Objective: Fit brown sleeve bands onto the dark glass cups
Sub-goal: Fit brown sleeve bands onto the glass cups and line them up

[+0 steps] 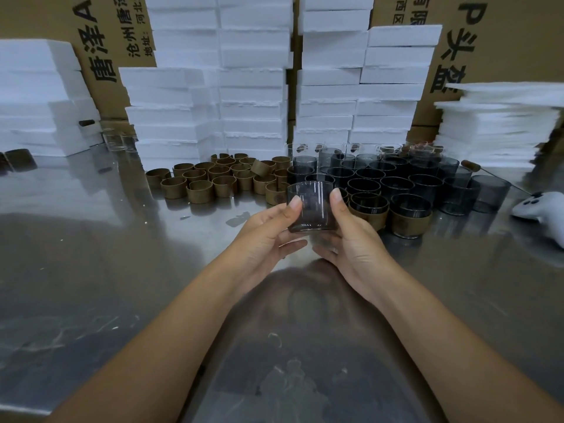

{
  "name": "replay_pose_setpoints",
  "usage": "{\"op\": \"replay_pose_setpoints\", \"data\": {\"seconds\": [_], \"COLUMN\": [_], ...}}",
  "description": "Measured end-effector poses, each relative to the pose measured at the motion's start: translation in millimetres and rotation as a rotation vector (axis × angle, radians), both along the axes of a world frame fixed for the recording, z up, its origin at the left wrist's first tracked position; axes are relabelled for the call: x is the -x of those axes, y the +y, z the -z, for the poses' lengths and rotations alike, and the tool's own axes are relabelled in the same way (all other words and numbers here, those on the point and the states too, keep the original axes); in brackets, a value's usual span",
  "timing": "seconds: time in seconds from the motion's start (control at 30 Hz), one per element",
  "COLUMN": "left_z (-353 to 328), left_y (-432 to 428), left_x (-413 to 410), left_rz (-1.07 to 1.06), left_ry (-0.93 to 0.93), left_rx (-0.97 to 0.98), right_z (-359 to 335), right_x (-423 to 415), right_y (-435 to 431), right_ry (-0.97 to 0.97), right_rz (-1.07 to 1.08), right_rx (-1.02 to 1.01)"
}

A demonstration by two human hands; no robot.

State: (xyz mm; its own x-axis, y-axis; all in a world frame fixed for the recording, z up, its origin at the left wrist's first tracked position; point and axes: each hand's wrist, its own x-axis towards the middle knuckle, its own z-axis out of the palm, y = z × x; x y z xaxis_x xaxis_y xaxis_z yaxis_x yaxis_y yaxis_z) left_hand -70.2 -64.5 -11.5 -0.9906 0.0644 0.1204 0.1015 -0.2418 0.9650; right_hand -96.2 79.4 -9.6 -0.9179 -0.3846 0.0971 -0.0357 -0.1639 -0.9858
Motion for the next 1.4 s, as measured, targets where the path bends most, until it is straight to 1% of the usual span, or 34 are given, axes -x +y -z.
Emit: {"op": "replay_pose_setpoints", "data": {"seconds": [0.13, 0.2, 0.23, 0.37, 0.53, 0.63, 0.77, 0.87, 0.93, 1.03, 1.13, 1.27, 1.4], "left_z": [0.1, 1.1, 1.3, 0.5, 0.6, 1.3, 0.5, -0.6, -1.4, -0.2, -1.0, -1.0, 2.2], "left_y": [3.0, 2.8, 2.4, 5.2, 4.9, 2.1, -0.4, -0.6, -0.3, 0.2, 0.7, -0.5, 2.0], "left_x": [-0.6, 0.6, 1.0, -1.2, -1.5, -0.3, 0.8, 0.9, 0.6, 0.8, 0.4, -0.1, -0.5], "left_rz": [-0.153, -0.243, -0.253, -0.193, -0.179, -0.144, -0.093, -0.082, -0.087, -0.09, -0.128, -0.144, -0.122], "left_ry": [0.035, 0.031, 0.023, 0.024, 0.016, 0.007, 0.018, 0.019, 0.03, 0.05, 0.07, 0.109, 0.116], "left_rx": [0.121, 0.136, 0.131, 0.151, 0.163, 0.136, 0.092, 0.047, 0.038, 0.067, 0.138, 0.275, 0.324], "right_z": [-0.6, -0.4, -0.4, 0.5, 0.2, -0.4, -1.9, -2.0, -2.3, -1.5, -0.9, -3.8, -4.1], "right_x": [-0.7, -0.6, -1.1, -2.4, -3.7, -2.8, 0.5, 2.8, 3.2, 2.6, 2.6, 3.7, 3.7], "right_y": [-1.1, -0.2, -0.3, -3.0, -3.1, -0.9, 3.3, 3.7, 3.4, 2.3, 0.9, 1.6, 2.0], "right_ry": [-0.001, 0.015, 0.023, 0.044, 0.064, 0.03, -0.049, -0.109, -0.114, -0.11, -0.121, -0.191, -0.232], "right_rz": [0.034, 0.099, 0.131, 0.201, 0.138, 0.099, 0.035, 0.046, 0.053, 0.055, 0.064, 0.102, 0.095], "right_rx": [-0.008, 0.013, 0.021, 0.018, -0.01, 0.006, 0.096, 0.137, 0.141, 0.109, 0.052, 0.096, 0.09]}}
